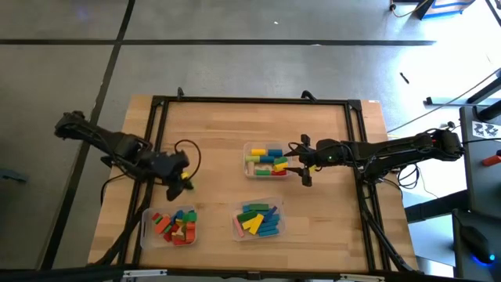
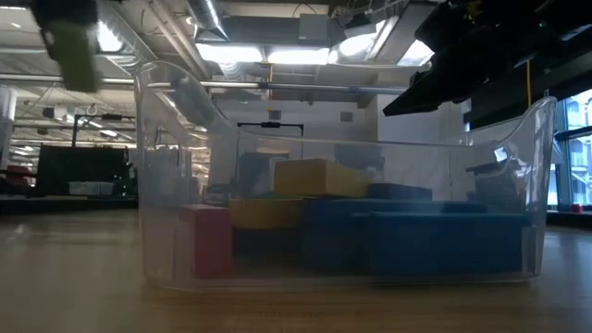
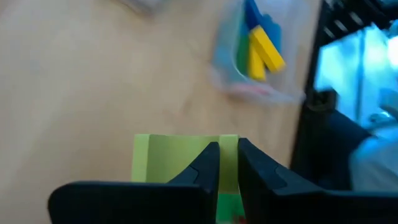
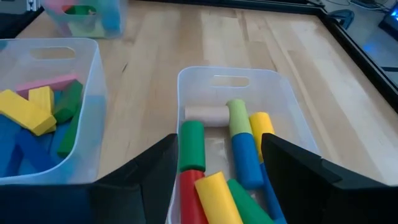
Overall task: Sort blocks by size
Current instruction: Put the light green arch block into the bottom left transparent bin, then return to Home Position
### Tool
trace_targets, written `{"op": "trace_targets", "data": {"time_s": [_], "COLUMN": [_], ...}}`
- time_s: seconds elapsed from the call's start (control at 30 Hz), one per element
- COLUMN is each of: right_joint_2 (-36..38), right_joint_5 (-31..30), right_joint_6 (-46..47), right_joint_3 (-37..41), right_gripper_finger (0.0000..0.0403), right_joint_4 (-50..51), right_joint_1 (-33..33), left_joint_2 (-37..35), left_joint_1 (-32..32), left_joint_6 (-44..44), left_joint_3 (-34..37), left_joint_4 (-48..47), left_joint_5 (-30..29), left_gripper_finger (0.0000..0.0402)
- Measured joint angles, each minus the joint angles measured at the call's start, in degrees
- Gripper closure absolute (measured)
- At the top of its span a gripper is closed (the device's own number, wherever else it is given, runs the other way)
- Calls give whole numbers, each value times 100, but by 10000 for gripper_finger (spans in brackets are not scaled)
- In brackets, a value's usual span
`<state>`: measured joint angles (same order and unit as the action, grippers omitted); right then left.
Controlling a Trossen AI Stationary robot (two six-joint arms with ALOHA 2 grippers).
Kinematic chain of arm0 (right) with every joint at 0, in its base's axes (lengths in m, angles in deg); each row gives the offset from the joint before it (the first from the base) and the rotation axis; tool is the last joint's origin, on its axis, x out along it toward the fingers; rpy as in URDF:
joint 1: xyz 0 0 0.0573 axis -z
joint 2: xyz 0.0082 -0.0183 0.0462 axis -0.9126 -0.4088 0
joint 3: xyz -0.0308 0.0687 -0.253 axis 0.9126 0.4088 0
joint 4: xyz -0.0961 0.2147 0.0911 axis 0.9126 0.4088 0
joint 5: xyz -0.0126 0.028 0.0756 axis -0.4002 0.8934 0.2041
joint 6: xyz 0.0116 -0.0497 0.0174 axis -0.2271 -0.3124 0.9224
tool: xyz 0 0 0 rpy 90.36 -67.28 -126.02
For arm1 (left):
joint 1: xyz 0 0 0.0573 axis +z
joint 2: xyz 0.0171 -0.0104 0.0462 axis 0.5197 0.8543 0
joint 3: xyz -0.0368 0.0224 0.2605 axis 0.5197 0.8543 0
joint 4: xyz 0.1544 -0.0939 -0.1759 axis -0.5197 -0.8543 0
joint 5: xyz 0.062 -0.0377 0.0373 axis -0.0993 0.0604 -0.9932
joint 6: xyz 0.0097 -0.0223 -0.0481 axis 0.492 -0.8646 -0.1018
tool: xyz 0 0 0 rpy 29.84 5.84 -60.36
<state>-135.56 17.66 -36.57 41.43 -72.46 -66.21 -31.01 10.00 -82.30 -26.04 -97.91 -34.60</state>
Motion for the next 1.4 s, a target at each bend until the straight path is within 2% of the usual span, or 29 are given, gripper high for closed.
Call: {"op": "trace_targets", "data": {"time_s": [0.27,0.43,0.73,0.97,1.13,1.23,1.3,1.4], "right_joint_2": [0,0,0,0,0,0,0,0], "right_joint_5": [2,2,2,2,3,2,2,2], "right_joint_6": [113,584,623,621,851,901,898,898], "right_joint_3": [0,0,0,0,1,2,2,-52], "right_gripper_finger": [172,172,172,172,172,172,172,172], "right_joint_4": [12,-49,113,122,157,157,156,212], "right_joint_1": [0,-1,0,0,-1,-1,-1,0], "left_joint_2": [-5,71,741,1283,1330,1287,1217,1061], "left_joint_1": [-974,-1725,-2637,-2785,-2730,-2608,-2462,-2223], "left_joint_6": [-1588,-2436,-3491,-3709,-3615,-3771,-3644,-2952], "left_joint_3": [2,2,6,6,6,6,10,10], "left_joint_4": [3,6,-92,-84,-117,-303,-269,-55], "left_joint_5": [792,791,553,512,517,941,1192,1019], "left_gripper_finger": [369,363,363,333,287,258,245,236]}}
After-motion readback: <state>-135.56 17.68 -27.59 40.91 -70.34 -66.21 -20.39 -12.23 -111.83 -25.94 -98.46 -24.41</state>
